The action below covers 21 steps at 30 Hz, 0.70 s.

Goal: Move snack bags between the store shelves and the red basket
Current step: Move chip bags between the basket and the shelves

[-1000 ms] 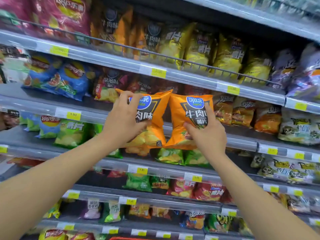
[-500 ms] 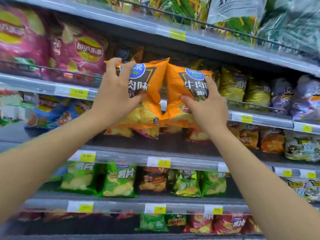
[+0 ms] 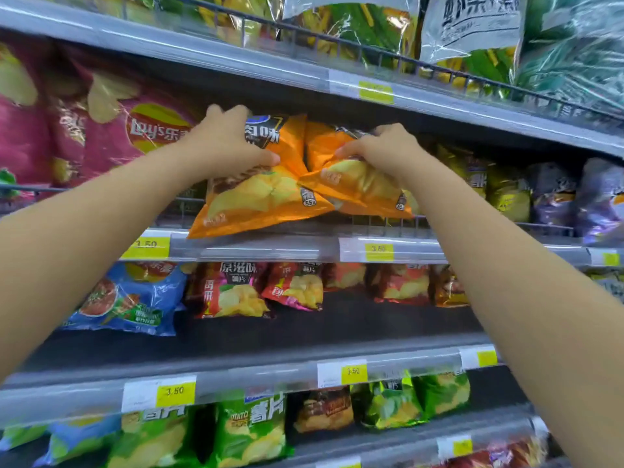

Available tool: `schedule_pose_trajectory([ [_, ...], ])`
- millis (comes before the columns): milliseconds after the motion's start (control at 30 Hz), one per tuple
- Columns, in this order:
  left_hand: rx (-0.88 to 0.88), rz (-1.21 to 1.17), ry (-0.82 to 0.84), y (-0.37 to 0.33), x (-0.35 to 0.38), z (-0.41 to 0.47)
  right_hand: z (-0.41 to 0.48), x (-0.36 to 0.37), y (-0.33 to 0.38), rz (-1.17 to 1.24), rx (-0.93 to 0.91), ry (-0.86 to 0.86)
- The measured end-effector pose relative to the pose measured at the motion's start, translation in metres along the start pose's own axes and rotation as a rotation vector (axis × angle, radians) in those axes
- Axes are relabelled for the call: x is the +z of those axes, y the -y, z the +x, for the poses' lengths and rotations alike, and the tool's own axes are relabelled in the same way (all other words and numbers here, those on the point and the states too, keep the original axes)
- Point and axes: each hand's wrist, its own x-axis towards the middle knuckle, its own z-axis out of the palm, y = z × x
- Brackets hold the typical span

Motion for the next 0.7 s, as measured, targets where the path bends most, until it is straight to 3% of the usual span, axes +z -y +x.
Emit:
schedule_pose_trajectory([
  [100, -0.026, -0.012, 0.028, 0.007, 0.006, 0.023, 0.026, 0.014, -0.003, 0.193, 0.117, 0.064],
  [200, -0.047, 0.002, -0.031, 0.011, 0.016, 0.041, 0.056, 0.036, -0.008, 0.266, 0.102, -0.004],
  [367, -0.035, 0.332, -0.142, 0.002, 0.043, 0.065, 0.079, 0.07, -0.016, -0.008, -0.029, -0.126],
  [533, 0.042, 0.418, -0.226, 0.026, 0.079, 0.079, 0.094, 0.102, -0.025, -0.151, -0.154, -0.171],
  [700, 0.048, 0.454, -0.22, 0.032, 0.088, 0.084, 0.106, 0.122, -0.031, -0.107, -0.23, -0.156],
])
